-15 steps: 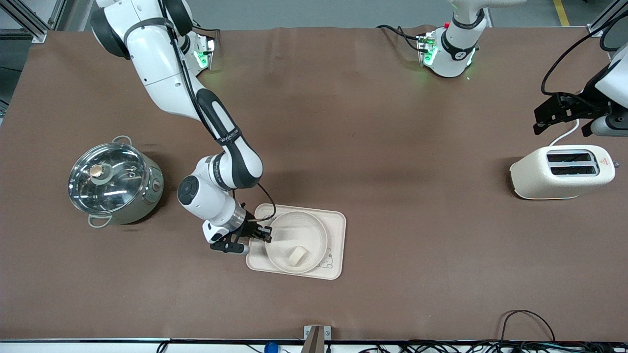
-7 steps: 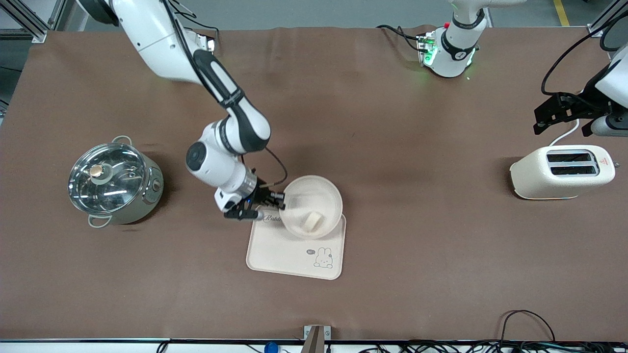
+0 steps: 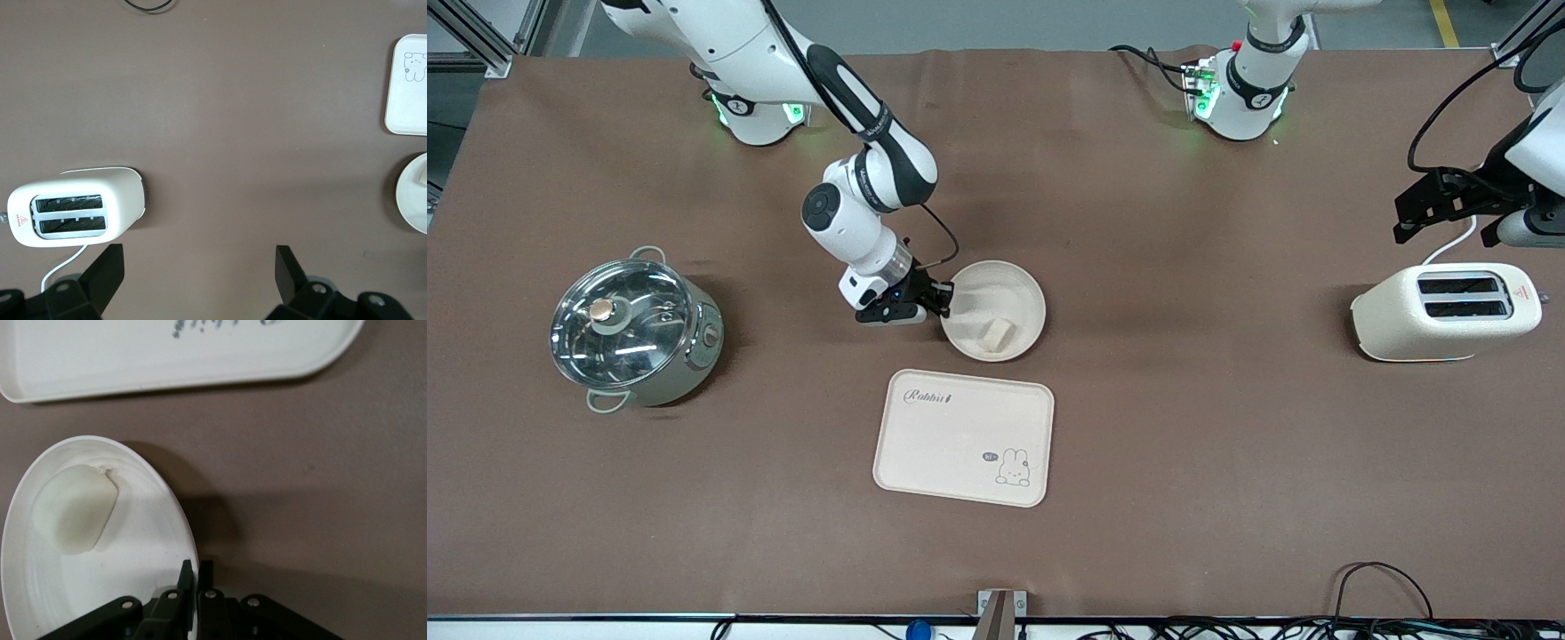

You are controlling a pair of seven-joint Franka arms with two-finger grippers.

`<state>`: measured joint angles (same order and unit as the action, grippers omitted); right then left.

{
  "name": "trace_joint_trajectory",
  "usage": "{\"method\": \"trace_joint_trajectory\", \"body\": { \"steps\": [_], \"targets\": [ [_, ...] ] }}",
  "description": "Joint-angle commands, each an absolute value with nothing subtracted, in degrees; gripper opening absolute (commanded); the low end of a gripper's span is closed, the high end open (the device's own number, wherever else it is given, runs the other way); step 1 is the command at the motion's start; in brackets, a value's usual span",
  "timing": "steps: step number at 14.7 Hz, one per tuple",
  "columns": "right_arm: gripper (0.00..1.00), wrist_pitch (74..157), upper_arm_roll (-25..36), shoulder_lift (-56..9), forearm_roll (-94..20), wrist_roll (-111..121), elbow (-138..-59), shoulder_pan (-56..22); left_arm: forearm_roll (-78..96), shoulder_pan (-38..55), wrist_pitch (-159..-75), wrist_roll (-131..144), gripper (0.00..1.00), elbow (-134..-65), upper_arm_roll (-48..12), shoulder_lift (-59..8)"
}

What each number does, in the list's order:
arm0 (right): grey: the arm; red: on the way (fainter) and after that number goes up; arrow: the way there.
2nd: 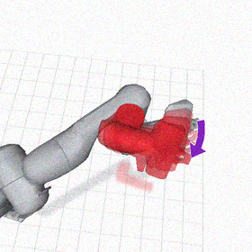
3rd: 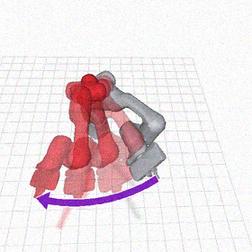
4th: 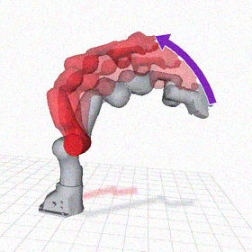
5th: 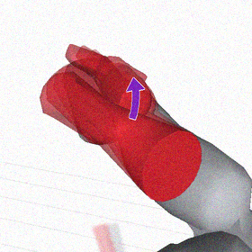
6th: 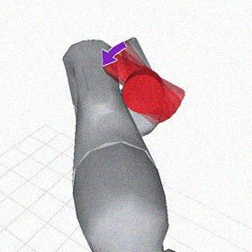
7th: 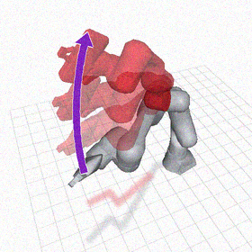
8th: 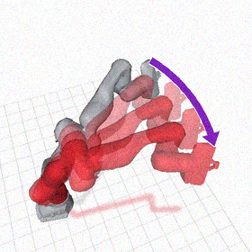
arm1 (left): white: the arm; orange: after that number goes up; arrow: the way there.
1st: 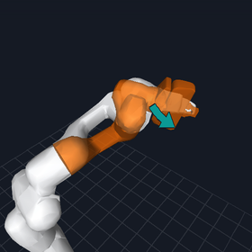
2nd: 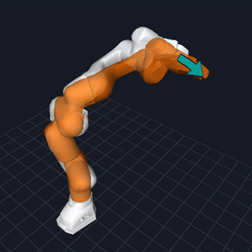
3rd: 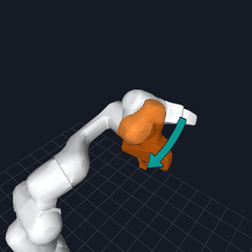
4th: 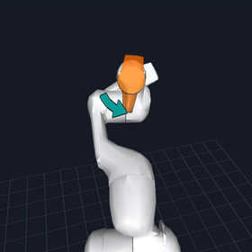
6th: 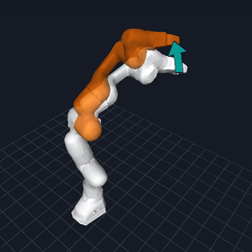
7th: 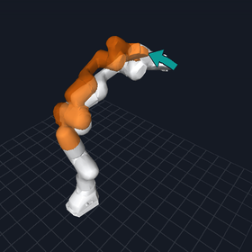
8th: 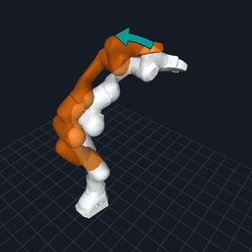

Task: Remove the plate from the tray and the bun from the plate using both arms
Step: 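Lift the plate with the bun off the cream tray, then set the plate on the table while the left gripper reaches the bun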

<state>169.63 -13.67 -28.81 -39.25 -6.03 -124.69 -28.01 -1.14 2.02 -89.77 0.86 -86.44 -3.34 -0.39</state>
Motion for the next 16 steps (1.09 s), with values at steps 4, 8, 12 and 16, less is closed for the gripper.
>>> {"method": "trace_joint_trajectory", "body": {
  "steps": [4,8,12,16],
  "targets": [
    [1.00,169.45,-14.85,-25.49,-45.16,-9.48,-127.88,-28.29,4.74,3.85,-88.94,1.58,1.00,-86.22,-3.95,-2.80],
    [1.00,160.36,-14.68,-18.04,-46.14,-14.84,-127.18,-26.29,4.66,11.93,-95.16,11.40,1.00,-85.87,-7.11,-9.74],
    [1.00,146.19,-14.24,-10.56,-45.18,-14.33,-126.74,-16.90,4.22,22.39,-105.26,16.52,1.00,-85.78,-7.12,-19.40],
    [1.00,131.27,-13.89,-4.94,-33.00,-14.59,-124.56,-5.39,3.96,31.09,-120.99,26.85,1.00,-85.96,-7.12,-28.54]
  ]
}}
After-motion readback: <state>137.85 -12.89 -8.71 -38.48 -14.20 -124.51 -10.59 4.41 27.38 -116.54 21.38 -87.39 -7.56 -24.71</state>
